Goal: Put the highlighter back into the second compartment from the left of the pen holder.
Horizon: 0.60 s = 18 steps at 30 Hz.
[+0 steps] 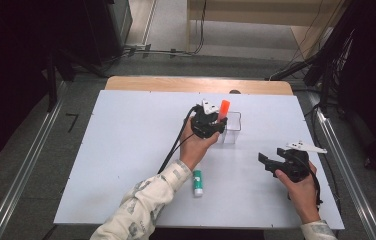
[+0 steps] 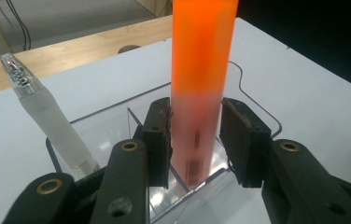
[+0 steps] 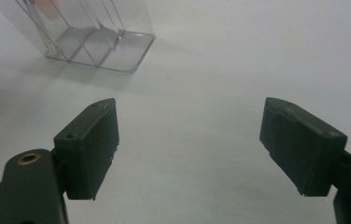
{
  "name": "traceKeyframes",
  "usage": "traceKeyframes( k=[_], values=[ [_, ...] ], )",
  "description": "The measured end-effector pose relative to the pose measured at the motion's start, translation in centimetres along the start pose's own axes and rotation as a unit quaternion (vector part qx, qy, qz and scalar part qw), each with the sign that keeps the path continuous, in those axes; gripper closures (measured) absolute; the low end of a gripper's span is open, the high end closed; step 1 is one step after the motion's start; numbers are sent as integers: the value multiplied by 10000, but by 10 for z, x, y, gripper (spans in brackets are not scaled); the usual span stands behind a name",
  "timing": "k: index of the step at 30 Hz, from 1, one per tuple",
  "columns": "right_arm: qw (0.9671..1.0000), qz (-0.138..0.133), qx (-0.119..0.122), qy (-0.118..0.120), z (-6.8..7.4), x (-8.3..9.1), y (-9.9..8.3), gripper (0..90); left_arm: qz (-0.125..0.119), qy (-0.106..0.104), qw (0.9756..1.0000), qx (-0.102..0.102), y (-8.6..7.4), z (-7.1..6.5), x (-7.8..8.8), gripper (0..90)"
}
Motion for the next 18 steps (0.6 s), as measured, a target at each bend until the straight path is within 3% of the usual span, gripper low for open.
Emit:
traceKeyframes(
  k=[10,18],
  values=[
    [10000,25,4,4,1,-1,-1,183,-95,-70,9999,-9,-2,-4,11,572],
    [10000,20,32,-1,2,-1,-1,183,-178,-38,9998,48,-4,-2,24,470]
  ],
)
Point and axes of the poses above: each handheld gripper's, and its own axes: x roughly backward along the jaws, y roughly out of its top, z roughly to its left, the point moved 7 cm from there along -x, roughly forward along the jaws, and after that the axes turned 1 degree about x, right-handed, at the moved point
